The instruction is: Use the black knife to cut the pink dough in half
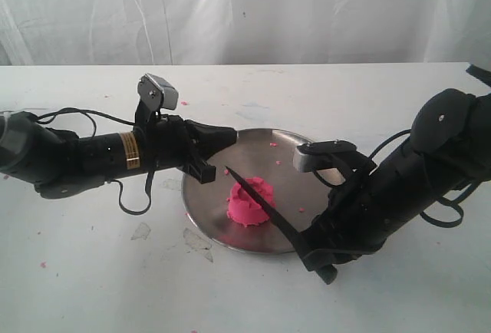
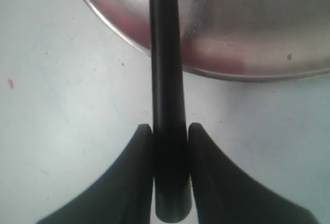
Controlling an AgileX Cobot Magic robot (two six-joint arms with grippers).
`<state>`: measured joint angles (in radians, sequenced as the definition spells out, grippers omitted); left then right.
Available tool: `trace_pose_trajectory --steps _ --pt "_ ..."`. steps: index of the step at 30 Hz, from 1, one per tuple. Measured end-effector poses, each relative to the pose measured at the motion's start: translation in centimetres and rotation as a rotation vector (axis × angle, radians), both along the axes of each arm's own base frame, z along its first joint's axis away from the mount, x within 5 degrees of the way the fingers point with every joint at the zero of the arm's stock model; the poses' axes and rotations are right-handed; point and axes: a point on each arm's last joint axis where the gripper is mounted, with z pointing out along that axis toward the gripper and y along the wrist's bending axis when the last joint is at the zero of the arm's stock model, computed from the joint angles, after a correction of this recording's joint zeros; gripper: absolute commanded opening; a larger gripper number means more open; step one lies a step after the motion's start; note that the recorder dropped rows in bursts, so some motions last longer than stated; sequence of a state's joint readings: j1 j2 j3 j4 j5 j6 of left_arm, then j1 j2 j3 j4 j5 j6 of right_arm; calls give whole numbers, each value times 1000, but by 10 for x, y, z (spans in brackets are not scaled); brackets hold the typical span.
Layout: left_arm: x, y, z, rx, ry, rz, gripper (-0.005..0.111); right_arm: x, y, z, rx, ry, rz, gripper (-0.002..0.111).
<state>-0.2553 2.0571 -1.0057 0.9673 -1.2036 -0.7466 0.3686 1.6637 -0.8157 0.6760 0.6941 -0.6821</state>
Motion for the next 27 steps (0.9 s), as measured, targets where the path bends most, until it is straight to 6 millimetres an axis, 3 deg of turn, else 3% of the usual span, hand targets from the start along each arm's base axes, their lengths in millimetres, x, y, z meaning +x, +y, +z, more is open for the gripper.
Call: trace_pose_trajectory --steps 8,18,27 --pt "-3 -14 -15 15 30 -58 0 0 0 0 0 0 0 0" --pt "-3 -13 -33 60 79 -52 0 0 0 0 0 0 0 0" --pt "-2 -12 -35 93 85 -46 0 0 0 0 0 0 0 0"
